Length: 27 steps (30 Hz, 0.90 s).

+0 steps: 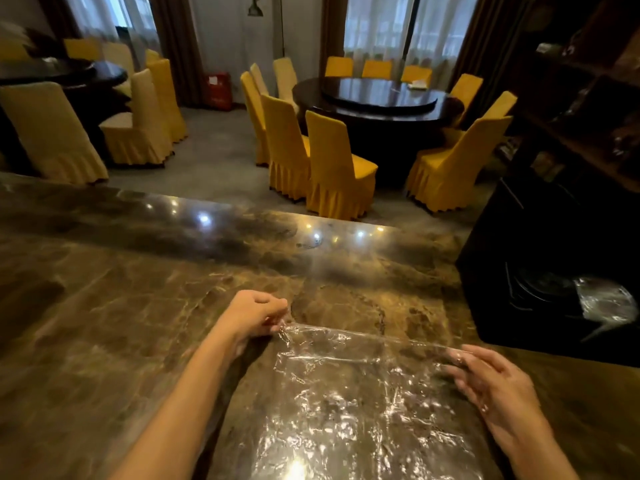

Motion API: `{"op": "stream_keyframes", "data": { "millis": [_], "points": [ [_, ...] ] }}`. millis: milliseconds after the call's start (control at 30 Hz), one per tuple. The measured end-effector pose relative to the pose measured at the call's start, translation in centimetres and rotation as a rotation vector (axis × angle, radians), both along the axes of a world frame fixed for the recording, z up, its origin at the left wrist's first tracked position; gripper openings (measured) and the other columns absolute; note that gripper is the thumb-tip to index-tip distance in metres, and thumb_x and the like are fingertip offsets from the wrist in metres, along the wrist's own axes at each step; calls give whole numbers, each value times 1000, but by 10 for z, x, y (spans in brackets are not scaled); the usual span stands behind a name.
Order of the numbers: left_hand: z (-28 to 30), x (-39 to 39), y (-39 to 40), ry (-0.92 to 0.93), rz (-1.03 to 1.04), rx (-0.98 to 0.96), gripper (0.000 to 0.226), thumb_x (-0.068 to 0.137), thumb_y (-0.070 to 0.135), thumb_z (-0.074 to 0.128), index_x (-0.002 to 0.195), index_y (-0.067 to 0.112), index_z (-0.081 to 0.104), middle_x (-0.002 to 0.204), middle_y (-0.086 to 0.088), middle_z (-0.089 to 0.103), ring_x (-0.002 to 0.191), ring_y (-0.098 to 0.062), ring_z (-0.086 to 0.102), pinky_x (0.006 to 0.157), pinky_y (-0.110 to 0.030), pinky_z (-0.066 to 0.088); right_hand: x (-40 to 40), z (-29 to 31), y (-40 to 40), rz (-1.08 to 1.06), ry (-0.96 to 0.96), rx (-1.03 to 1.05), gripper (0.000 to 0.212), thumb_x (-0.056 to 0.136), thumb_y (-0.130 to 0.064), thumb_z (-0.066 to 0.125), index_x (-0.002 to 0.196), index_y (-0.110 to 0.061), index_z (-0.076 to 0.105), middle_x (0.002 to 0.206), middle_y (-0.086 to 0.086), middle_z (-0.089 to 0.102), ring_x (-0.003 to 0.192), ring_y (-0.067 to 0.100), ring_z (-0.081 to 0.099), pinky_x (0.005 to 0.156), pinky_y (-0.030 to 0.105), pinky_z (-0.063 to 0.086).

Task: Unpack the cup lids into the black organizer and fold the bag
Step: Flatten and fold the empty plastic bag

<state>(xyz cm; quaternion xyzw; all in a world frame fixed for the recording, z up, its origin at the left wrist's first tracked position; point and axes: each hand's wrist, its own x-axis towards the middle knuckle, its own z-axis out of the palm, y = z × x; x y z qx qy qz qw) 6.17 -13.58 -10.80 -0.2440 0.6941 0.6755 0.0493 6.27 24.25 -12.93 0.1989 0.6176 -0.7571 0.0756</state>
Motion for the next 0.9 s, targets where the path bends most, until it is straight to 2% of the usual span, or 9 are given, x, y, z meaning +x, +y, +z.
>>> {"op": "stream_keyframes", "data": {
  "millis": [67,167,267,367,467,533,600,700,900],
  "points": [
    [-3,1,-2,-12,4,17,21,92,6,68,78,-10,71,71,-21,61,50,-18,52,52,-25,51,-1,-5,2,-49,36,23,21,84,-6,70,105,-4,68,97,18,77,78,28,77,56,23,60],
    [-7,4,-6,-36,-23,15,24,89,9,72,75,-10,71,69,-19,62,57,-19,57,55,-24,56,-2,-8,1,-72,69,47,20,83,-7,71,103,-6,69,91,15,78,75,26,77,54,22,59],
    [-9,5,-7,-28,-50,60,30,90,18,72,66,2,69,66,-15,59,52,-18,55,53,-24,55,-1,-10,2,-68,96,46,22,84,-8,71,106,-7,67,92,11,79,75,24,77,55,22,59],
    [-9,5,-4,-36,-70,110,38,88,40,72,78,3,71,58,-2,58,50,-15,55,60,-30,54,0,-9,2,-35,135,65,22,87,-6,68,108,-7,66,96,9,79,76,24,77,56,22,60],
    [-10,5,-2,-54,-162,86,44,83,45,76,94,2,76,58,7,60,50,-5,57,66,-29,59,0,-10,4,-12,165,83,22,87,-6,67,109,-7,65,99,8,78,80,26,76,58,22,60],
    [-10,8,-1,-51,-192,99,35,81,39,80,89,5,79,73,0,73,61,-7,65,64,-25,58,0,-11,6,-20,171,83,21,88,-5,67,109,-6,66,99,9,78,81,27,76,58,22,60],
    [-14,11,-1,-18,-168,89,23,81,26,82,82,3,79,84,-9,77,69,-12,69,62,-23,56,0,-14,8,-44,182,82,19,88,-5,67,107,-6,67,98,10,78,81,26,77,58,21,59],
    [-20,15,2,35,-80,75,10,77,4,82,85,-1,77,79,-16,75,64,-17,66,59,-24,55,1,-17,11,-89,197,73,16,88,-4,67,104,-7,68,95,9,79,76,22,77,57,19,59],
    [-26,21,3,148,173,207,25,76,-13,76,98,-4,73,76,-16,71,64,-17,68,61,-20,58,2,-20,17,-169,205,39,14,90,1,63,101,-7,67,97,12,78,73,19,76,60,19,59]
  ]
}}
